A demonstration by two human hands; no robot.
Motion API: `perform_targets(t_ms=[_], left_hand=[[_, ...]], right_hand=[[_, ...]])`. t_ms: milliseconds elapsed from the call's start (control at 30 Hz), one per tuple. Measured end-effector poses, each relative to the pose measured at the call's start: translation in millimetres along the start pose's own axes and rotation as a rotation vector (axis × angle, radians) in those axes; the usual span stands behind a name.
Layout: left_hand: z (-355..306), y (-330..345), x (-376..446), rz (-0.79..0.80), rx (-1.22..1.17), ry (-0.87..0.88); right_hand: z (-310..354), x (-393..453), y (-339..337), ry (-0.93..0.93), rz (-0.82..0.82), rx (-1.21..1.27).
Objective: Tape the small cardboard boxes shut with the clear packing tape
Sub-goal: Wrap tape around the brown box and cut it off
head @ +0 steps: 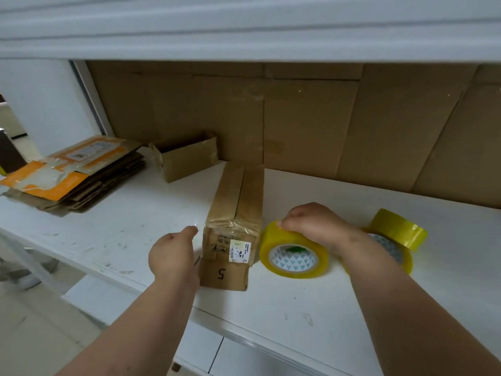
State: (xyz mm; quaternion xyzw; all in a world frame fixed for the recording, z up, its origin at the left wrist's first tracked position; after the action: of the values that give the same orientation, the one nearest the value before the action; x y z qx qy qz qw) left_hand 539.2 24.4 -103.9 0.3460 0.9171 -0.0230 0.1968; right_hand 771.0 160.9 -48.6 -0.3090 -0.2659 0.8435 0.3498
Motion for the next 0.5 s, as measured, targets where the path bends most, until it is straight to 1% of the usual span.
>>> perform_targets(t_ms=[133, 167, 200, 333, 433, 500], left_hand=[[3, -7, 14, 0.007, 0.127, -0.021], [1, -9, 16, 0.008, 0.137, -0.002], [-3, -10, 18, 0.018, 0.158, 0.047], [-29, -1, 10, 0.12, 0.46, 0.296], [-36, 6, 3, 0.163, 0.532, 0.35], [-35, 11, 1, 0.206, 0.579, 0.349]], right_hand=[[12, 7, 6, -0.011, 0.023, -0.027], [14, 8, 7, -0.015, 0.025, -0.025], [15, 9, 7, -0.018, 0.028, -0.023], [18, 11, 9, -0.018, 0.032, -0.01], [19, 10, 11, -0.015, 0.034, -0.011], [21, 10, 13, -0.018, 0.032, 0.0]])
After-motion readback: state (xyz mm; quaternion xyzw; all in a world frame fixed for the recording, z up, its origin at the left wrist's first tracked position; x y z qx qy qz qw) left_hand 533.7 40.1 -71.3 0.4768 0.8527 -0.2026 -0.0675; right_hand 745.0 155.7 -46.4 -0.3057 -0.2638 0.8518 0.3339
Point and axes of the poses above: each hand's wrist, its own x-axis towards the middle knuckle, its own y-axis out of the palm, z = x × y, the point moved 7 cm from there along x, towards the middle knuckle, and after that the axes turned 13 degrees about z, right-handed, at the moved point
